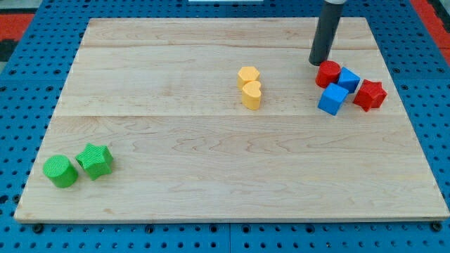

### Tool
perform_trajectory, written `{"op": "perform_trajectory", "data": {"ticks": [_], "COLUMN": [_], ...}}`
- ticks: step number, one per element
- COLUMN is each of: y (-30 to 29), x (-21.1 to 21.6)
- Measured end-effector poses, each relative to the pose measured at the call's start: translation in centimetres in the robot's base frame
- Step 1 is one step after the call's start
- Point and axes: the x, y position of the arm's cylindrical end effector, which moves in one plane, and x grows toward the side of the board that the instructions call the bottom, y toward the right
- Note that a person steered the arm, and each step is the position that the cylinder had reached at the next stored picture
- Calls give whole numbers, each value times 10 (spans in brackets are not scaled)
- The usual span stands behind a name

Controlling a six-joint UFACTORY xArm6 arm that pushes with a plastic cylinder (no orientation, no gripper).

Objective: Push the red star into the red circle

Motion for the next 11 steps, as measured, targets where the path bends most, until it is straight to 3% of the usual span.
{"op": "perform_trajectory", "data": {"ticks": [1,2,3,5,7,9,11], "y": [-7,101,173,72,41,142,160], "x": [-14,16,95,96,75,76,76]}}
